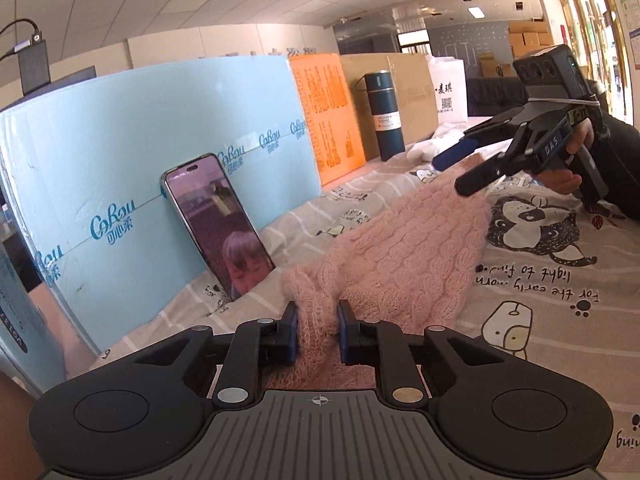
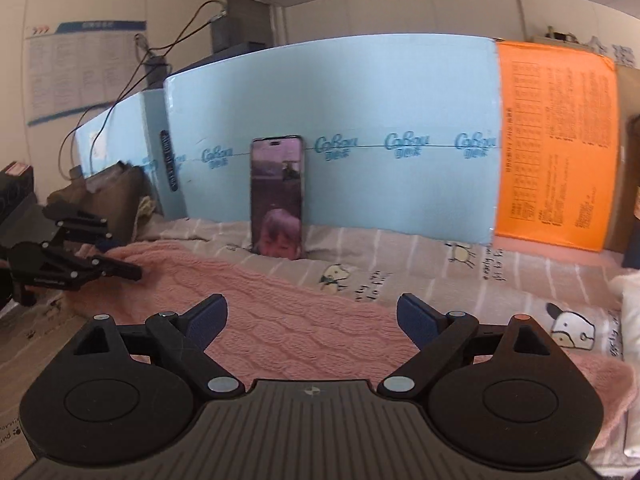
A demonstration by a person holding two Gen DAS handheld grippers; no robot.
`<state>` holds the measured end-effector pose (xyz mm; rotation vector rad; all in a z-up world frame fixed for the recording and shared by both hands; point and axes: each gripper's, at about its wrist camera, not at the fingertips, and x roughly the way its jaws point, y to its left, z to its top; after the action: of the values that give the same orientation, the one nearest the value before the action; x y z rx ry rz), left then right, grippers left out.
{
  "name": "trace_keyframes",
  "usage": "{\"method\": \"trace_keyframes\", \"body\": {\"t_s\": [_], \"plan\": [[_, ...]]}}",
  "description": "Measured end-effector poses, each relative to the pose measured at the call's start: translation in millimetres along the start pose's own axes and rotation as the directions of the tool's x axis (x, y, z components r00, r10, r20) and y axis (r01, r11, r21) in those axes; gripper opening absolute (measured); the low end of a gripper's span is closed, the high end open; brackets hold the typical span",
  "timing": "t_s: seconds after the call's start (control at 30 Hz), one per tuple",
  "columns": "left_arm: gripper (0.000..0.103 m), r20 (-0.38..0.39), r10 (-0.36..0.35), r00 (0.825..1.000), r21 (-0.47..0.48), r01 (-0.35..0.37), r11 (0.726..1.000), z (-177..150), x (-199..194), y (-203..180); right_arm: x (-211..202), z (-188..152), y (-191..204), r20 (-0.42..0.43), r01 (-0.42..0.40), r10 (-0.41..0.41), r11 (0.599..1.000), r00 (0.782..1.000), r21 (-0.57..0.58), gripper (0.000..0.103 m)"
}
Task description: Fold clothes
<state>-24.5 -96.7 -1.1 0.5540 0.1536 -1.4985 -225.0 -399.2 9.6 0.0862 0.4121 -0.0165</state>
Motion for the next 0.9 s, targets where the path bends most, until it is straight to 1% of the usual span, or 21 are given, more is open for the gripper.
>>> {"method": "trace_keyframes", "body": {"t_s": [0.1,0.17,0.23,0.3,0.33,0.37,0.4,0.43,0.53,0.6,0.67,0.77,0.8,0.87,0.9], "plan": [[0.017,0.041,-0.013,0.999,0.038,0.011,0.999,2.4,-19.6,-17.6,21.0,11.6,35.6,-0.044,-0.096,0.090,0.982,0.995,-0.161,0.092],[0.017,0.056,-0.029,0.998,0.061,0.026,0.998,2.4,-29.2,-30.4,35.0,19.3,59.4,-0.081,-0.161,0.144,0.951,0.986,-0.263,0.092],[0.017,0.072,-0.049,0.996,0.063,0.045,0.997,0.9,-37.7,-39.9,44.0,23.4,82.2,-0.112,-0.220,0.192,0.909,0.975,-0.354,0.092],[0.016,0.074,-0.073,0.995,0.069,0.068,0.995,-2.0,-43.0,-46.9,46.3,21.5,93.5,-0.131,-0.220,0.181,0.887,0.975,-0.407,0.089],[0.016,0.073,-0.079,0.994,0.072,0.074,0.995,-3.3,-44.7,-49.4,46.7,19.7,98.7,-0.141,-0.215,0.170,0.878,0.975,-0.427,0.079],[0.016,0.075,-0.087,0.993,0.071,0.082,0.994,-4.3,-45.9,-50.4,47.1,17.9,103.9,-0.151,-0.211,0.159,0.869,0.976,-0.447,0.050],[0.016,0.078,-0.096,0.992,0.069,0.091,0.993,-5.2,-47.1,-50.9,45.9,16.0,108.1,-0.157,-0.210,0.154,0.864,0.976,-0.458,0.034],[0.015,0.080,-0.105,0.991,0.067,0.100,0.993,-6.0,-48.4,-51.4,37.9,13.7,108.0,-0.153,-0.221,0.171,0.877,0.973,-0.426,0.017],[0.015,0.101,-0.132,0.986,0.062,0.126,0.990,-7.2,-55.8,-52.4,14.1,6.6,107.4,-0.138,-0.254,0.220,0.910,0.966,-0.329,0.010],[0.015,0.112,-0.153,0.982,0.060,0.147,0.987,-7.4,-64.1,-54.7,-1.8,1.9,107.1,-0.124,-0.277,0.252,0.924,0.960,-0.262,0.009],[0.015,0.098,-0.187,0.977,0.067,0.181,0.981,-8.1,-73.4,-61.1,-17.7,-2.8,106.7,-0.109,-0.300,0.283,0.934,0.953,-0.194,0.009],[0.015,0.004,-0.211,0.977,0.096,0.210,0.973,-13.5,-75.7,-75.9,-40.5,-10.7,106.5,-0.084,-0.331,0.323,0.939,0.942,-0.093,0.009],[0.015,-0.032,-0.215,0.976,0.098,0.217,0.971,-16.3,-74.6,-80.4,-42.8,-17.0,108.0,-0.092,-0.326,0.320,0.943,0.943,-0.065,0.009],[0.016,-0.074,-0.219,0.973,0.087,0.225,0.970,-22.5,-71.9,-85.6,-47.0,-29.9,110.6,-0.108,-0.319,0.316,0.948,0.942,-0.004,0.009],[0.016,-0.093,-0.217,0.972,0.083,0.225,0.971,-25.6,-70.1,-87.6,-46.9,-37.0,110.5,-0.115,-0.325,0.328,0.945,0.938,0.045,0.009]]}}
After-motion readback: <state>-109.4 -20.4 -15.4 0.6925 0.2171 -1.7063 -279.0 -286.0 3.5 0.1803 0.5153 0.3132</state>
